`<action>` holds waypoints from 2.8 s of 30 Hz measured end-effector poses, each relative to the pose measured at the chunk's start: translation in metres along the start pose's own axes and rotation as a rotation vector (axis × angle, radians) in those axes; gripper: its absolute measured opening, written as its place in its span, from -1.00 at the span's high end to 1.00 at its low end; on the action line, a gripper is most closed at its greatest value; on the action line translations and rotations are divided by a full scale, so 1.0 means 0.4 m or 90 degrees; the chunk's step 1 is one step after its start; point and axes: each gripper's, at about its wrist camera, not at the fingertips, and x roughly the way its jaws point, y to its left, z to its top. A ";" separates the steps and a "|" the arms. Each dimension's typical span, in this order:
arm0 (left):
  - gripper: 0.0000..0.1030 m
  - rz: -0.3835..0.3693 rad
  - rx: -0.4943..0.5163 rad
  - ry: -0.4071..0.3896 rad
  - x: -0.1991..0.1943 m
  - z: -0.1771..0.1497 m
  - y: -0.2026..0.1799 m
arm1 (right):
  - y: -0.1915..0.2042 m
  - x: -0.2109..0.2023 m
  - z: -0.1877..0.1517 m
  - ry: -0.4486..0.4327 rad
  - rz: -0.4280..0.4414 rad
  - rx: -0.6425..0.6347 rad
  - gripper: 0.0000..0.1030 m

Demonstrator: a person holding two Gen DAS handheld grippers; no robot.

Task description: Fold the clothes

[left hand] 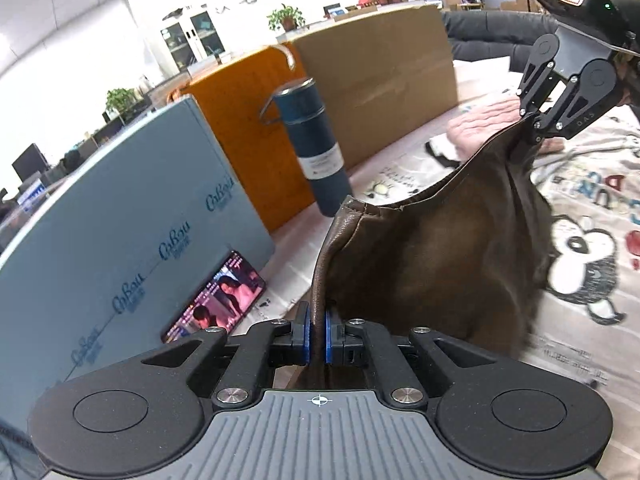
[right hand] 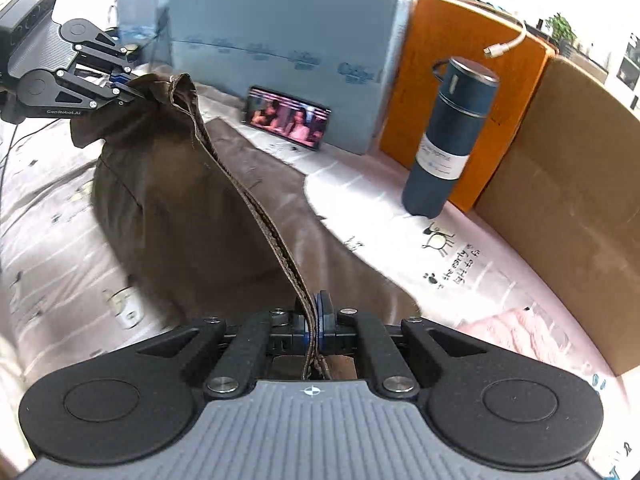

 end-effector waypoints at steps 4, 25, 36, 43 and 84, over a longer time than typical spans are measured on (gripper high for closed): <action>0.89 -0.012 -0.015 0.031 0.082 0.007 0.033 | -0.043 0.071 0.021 0.016 0.008 -0.001 0.93; 0.54 -0.026 -0.054 0.141 0.349 -0.030 0.099 | -0.141 0.288 -0.019 0.074 0.028 0.021 0.81; -0.60 0.155 -0.250 0.034 0.169 -0.072 0.130 | -0.116 0.139 -0.028 -0.026 -0.150 0.187 -0.36; -0.61 0.165 -0.425 -0.027 0.048 -0.172 0.081 | -0.028 0.071 -0.040 -0.072 -0.182 0.283 -0.55; -0.67 0.040 -0.530 0.030 0.085 -0.369 0.024 | 0.065 0.091 -0.384 -0.149 -0.208 0.890 -0.64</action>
